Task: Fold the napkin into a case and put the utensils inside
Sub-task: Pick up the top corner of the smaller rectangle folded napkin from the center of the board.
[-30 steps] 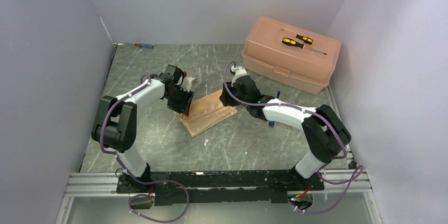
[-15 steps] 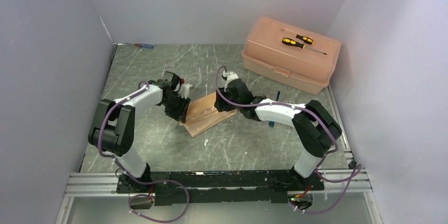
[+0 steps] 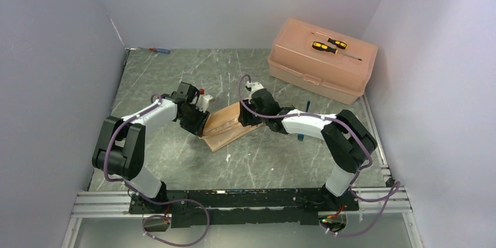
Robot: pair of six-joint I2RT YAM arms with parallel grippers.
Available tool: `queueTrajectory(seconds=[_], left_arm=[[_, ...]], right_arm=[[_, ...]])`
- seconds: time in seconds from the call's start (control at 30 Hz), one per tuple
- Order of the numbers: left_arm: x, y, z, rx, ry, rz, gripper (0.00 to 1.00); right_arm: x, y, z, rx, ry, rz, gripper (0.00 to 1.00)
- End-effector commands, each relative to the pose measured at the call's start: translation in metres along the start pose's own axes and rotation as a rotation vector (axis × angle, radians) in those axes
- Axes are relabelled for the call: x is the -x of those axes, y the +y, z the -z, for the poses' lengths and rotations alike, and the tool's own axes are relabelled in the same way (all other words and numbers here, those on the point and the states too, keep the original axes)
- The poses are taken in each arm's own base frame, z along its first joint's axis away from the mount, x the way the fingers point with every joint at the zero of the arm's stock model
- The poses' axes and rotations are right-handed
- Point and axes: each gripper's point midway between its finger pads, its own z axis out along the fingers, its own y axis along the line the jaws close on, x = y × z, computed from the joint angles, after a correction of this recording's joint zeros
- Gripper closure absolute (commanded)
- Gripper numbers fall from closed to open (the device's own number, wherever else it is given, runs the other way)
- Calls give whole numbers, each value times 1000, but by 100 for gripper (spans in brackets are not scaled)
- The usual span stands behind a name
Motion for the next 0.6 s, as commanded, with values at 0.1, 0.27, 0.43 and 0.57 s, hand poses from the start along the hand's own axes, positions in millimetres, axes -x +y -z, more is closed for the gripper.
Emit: queueTrajectory(seconds=[0.1, 0.27, 0.43, 0.57], left_arm=[[8, 3, 1, 29, -37, -58, 45], [7, 1, -4, 16, -21, -62, 51], [3, 1, -5, 23, -7, -61, 72], [-1, 4, -5, 38, 17, -59, 90]], right_arm=[[3, -13, 6, -2, -12, -45, 50], [1, -22, 2, -4, 3, -63, 51], [-7, -26, -2, -7, 22, -80, 53], [-15, -32, -5, -23, 42, -90, 54]])
